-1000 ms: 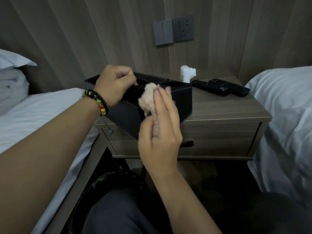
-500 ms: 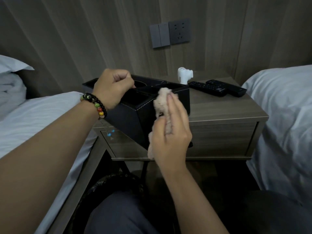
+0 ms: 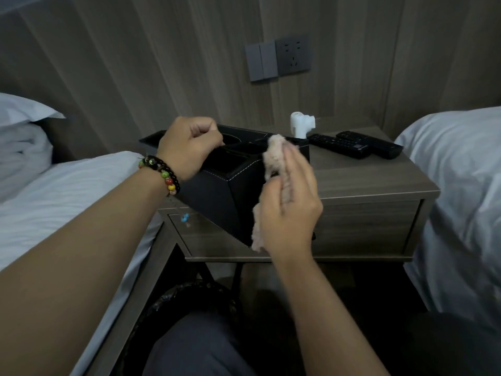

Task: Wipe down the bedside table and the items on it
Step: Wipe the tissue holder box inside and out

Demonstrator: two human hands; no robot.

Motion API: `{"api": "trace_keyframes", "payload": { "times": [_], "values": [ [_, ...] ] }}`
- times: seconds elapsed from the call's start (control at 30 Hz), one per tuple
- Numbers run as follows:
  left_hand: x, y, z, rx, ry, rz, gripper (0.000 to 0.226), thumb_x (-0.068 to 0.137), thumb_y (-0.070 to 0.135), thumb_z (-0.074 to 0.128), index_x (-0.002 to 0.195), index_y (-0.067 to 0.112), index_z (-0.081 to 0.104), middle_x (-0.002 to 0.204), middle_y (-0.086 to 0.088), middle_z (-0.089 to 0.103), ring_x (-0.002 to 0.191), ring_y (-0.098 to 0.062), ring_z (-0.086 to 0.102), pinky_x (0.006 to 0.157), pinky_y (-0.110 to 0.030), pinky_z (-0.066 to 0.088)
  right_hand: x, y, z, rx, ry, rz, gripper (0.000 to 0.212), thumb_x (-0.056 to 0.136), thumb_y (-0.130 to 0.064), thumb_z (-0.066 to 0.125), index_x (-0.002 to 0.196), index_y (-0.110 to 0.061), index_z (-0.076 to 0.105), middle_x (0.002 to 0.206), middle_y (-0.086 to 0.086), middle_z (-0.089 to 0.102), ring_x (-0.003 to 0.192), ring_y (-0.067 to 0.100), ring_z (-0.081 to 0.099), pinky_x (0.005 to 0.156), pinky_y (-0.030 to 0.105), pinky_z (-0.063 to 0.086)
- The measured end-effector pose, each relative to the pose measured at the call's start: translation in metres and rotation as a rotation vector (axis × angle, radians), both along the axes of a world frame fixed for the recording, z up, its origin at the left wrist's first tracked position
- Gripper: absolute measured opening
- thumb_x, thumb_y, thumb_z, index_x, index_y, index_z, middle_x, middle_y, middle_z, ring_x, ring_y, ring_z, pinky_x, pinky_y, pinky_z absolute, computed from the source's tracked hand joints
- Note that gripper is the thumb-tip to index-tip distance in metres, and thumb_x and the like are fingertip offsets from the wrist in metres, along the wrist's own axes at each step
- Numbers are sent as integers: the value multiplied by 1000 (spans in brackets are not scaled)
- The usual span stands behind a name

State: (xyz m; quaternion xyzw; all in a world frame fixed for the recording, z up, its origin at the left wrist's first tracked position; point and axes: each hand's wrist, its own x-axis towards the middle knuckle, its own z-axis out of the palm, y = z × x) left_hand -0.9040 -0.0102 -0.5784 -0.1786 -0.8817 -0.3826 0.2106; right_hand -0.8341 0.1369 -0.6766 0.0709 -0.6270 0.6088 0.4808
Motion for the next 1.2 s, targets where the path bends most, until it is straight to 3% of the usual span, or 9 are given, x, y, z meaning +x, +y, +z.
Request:
{"api": "trace_keyframes", "payload": {
  "times": [0.13, 0.27, 0.37, 0.5, 0.6, 0.7, 0.83, 1.07, 1.2],
  "values": [
    [-4, 2, 0, -19, -11, 10, 35, 64, 39, 53, 64, 4, 54, 76, -32, 61, 71, -26, 54, 75, -55, 46, -29, 27, 5, -38, -185, 10, 42, 89, -3, 48, 130, -2, 57, 133, 9, 56, 123, 9, 49, 102, 2, 30],
    [-5, 3, 2, -46, -21, 15, 34, 65, 42, 54, 64, 8, 53, 75, -34, 59, 69, -25, 53, 70, -50, 44, -54, 54, 18, -60, -423, 80, 22, 96, -21, 47, 88, -19, 67, 93, -5, 63, 87, 6, 56, 83, 24, 46],
    [3, 4, 1, -54, -5, 39, 27, 66, 42, 53, 59, 15, 55, 72, -25, 64, 70, -32, 59, 71, -49, 47, -67, 72, 20, -173, -491, 199, 42, 95, -32, 50, 58, -14, 44, 57, -9, 44, 58, 8, 41, 61, 28, 37],
    [27, 15, -7, 102, 210, 276, 28, 73, 35, 49, 88, 29, 72, 105, 5, 71, 106, -16, 61, 97, -43, 46, -68, 82, 13, -287, -510, 414, 25, 90, -21, 50, 87, 0, 63, 77, 6, 58, 73, 17, 54, 69, 33, 45],
    [51, 35, -28, 479, 179, 517, 64, 74, 38, 51, 136, 21, 50, 145, 0, 44, 136, -15, 36, 115, -40, 26, -62, 85, 12, -303, -539, 450, 21, 90, -18, 49, 78, -12, 66, 76, 4, 59, 72, 17, 54, 68, 32, 44],
    [74, 71, -49, 797, 4, 401, 91, 70, 53, 55, 149, 21, 27, 154, -3, 32, 141, -21, 28, 115, -48, 24, -57, 87, 13, -278, -575, 480, 21, 91, -17, 48, 89, -12, 69, 83, 7, 62, 77, 19, 56, 70, 33, 46],
    [86, 92, -54, 859, -18, 446, 90, 74, 54, 49, 152, 31, 12, 159, 6, 18, 144, -13, 19, 117, -45, 20, -44, 88, 15, -230, -597, 482, 22, 91, -13, 46, 93, -14, 67, 85, 3, 62, 79, 16, 57, 73, 32, 46],
    [65, -11, -67, 793, -211, 256, 64, 73, 36, 55, 135, 21, 50, 142, -20, 46, 128, -41, 45, 106, -62, 34, 8, 66, 5, -206, -568, 499, 23, 94, -23, 46, 104, -26, 67, 95, -5, 69, 89, 10, 64, 79, 30, 52],
    [74, -28, -24, 602, -223, 358, 60, 72, 31, 59, 132, 22, 57, 127, -11, 62, 115, -23, 58, 104, -42, 42, 16, 63, 5, -256, -588, 497, 21, 95, -22, 49, 113, -27, 59, 106, -7, 64, 98, 8, 61, 86, 31, 50]
  ]
}}
